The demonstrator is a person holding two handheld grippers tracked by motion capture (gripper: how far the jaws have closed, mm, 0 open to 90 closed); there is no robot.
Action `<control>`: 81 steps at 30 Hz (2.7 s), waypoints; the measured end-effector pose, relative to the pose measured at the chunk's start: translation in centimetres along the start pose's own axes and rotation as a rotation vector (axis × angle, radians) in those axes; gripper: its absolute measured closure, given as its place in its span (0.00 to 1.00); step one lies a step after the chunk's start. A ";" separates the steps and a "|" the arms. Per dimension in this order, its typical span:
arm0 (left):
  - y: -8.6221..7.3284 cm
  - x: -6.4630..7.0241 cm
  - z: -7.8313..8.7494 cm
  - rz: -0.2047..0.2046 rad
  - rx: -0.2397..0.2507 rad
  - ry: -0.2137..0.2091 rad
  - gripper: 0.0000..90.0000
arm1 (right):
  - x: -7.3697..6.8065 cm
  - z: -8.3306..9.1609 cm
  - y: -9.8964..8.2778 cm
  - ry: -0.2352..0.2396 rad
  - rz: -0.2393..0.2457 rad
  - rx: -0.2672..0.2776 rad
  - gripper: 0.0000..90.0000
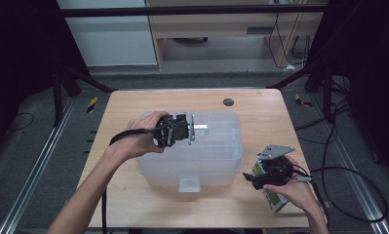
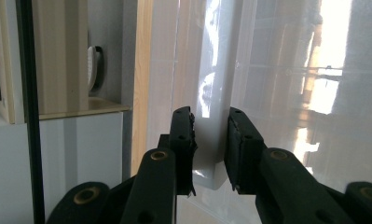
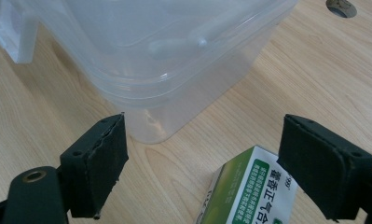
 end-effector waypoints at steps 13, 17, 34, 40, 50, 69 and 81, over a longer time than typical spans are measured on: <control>0.1 0.2 0.1 -0.037 -0.011 0.021 0.84 | -0.1 -0.2 0.0 0.008 -0.003 0.003 0.18; 0.1 0.2 0.1 -0.038 -0.005 0.018 0.84 | -0.1 -0.2 0.1 0.009 -0.005 0.003 0.18; 0.4 0.0 0.1 -0.055 -0.020 0.005 0.84 | -0.2 -0.2 0.1 0.012 -0.009 0.014 0.20; 0.4 -0.4 0.1 -0.050 -0.016 -0.004 0.84 | -0.2 -0.3 0.1 0.015 -0.008 0.014 0.20; 0.6 -1.1 0.1 -0.047 -0.022 -0.005 0.84 | -0.2 -0.2 0.1 0.018 -0.009 0.022 0.21; 1.0 -2.6 0.0 -0.034 -0.040 -0.042 0.84 | -0.3 0.3 0.2 0.052 -0.034 0.062 0.45; 1.0 -3.3 -0.2 -0.019 -0.023 -0.051 0.84 | -0.5 0.4 0.5 0.099 -0.044 0.083 0.68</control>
Point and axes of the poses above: each handheld gripper's, and its own axes: z roughly backward along the jaws, y roughly out of its top, x roughly to its right, the point moved 1 cm from there along -z, roughly forward along the jaws, and after that the axes turned 11 degrees about z, right-handed, at the moved point
